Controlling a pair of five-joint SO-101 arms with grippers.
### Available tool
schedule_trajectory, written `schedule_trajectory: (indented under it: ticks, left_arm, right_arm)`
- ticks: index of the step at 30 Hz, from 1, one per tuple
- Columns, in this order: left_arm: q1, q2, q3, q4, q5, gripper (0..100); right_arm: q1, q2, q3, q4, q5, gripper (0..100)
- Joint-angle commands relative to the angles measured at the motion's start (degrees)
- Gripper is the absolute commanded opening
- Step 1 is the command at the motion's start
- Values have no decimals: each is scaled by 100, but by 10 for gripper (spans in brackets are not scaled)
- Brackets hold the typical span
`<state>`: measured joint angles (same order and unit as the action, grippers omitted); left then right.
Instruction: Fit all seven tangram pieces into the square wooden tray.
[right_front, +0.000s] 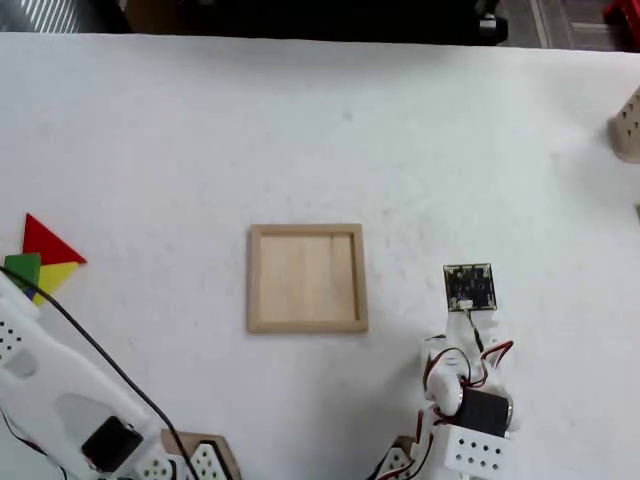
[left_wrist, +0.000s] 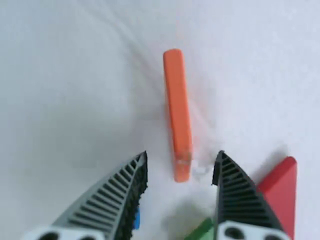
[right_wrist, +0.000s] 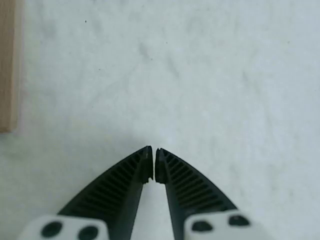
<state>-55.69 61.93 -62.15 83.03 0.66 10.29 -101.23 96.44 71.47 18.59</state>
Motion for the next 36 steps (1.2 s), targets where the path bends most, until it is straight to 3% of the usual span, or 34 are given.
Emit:
schedule_trajectory:
  ticks: [1, 8, 11, 13, 20, 25, 30, 36]
  left_arm:
    - [66, 215, -281, -703, 185, 222]
    - [31, 576, -281, -1196, 730, 211]
    - [22, 576, -281, -1134, 703, 113]
    - [22, 567, -290, -941, 703, 15]
    - [75, 576, -993, 501, 703, 24]
    - [382, 576, -2374, 1987, 703, 23]
    - [488, 488, -3367, 1969, 703, 22]
    - [541, -716, -1925, 1978, 721, 22]
  right_arm:
    - [22, -4, 44, -119, 79, 17]
    - [22, -4, 44, -119, 79, 17]
    - [22, -4, 44, -119, 79, 17]
    - [22, -4, 44, -119, 79, 17]
    - [22, -4, 44, -119, 79, 17]
    - [22, -4, 44, -119, 79, 17]
    - [31, -4, 44, -119, 79, 17]
    - [171, -4, 35, -119, 79, 17]
